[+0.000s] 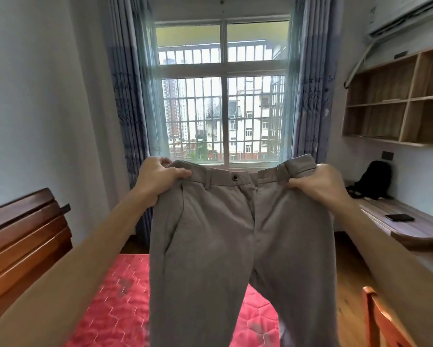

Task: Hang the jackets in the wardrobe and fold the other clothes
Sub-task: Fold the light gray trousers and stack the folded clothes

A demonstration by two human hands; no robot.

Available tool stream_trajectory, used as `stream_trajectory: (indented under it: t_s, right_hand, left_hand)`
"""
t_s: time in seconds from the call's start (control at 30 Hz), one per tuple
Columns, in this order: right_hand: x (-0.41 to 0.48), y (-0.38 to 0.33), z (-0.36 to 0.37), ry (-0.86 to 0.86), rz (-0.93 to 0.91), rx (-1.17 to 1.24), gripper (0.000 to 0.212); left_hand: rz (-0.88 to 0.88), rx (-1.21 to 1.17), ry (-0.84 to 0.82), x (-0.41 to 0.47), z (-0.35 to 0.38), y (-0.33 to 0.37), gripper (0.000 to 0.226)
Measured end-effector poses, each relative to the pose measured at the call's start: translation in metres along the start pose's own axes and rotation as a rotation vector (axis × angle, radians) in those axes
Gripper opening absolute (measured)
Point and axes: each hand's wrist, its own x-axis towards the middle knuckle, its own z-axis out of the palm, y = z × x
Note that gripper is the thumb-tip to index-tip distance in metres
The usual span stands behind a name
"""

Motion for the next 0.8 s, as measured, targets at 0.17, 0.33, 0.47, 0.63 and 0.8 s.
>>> stream_trajectory:
  t_s: [0.17,0.33,0.47,0.63,0.8]
  right_hand:
    - [-0.042,-0.065,0.028,0.045,-0.118,0.139,0.021]
    - [-0.082,-0.115,0.056,-0.048,-0.181,0.373,0.04]
    - [-0.085,-0.125,0.052,-0.26,-0.204,0.438,0.041]
    - [-0.087,-0.118,0.043,-0.603,-0.232,0.522,0.056]
    - [-0.106,-0.122,0.056,-0.451,-0.283,0.53,0.035]
  left_hand:
    - [-0.024,-0.119,-0.024,-0.012,0.038,0.018,0.032]
    - [-0.065,-0.382,-0.051,-0.031,0.068,0.045,0.024]
    - [-0.087,-0.468,-0.138,-0.04,0.057,0.052,0.069]
    - [0.013,-0.324,-0.208,-0.039,0.047,0.051,0.091]
    - [-0.081,-0.294,-0.27,-0.04,0.05,0.042,0.09]
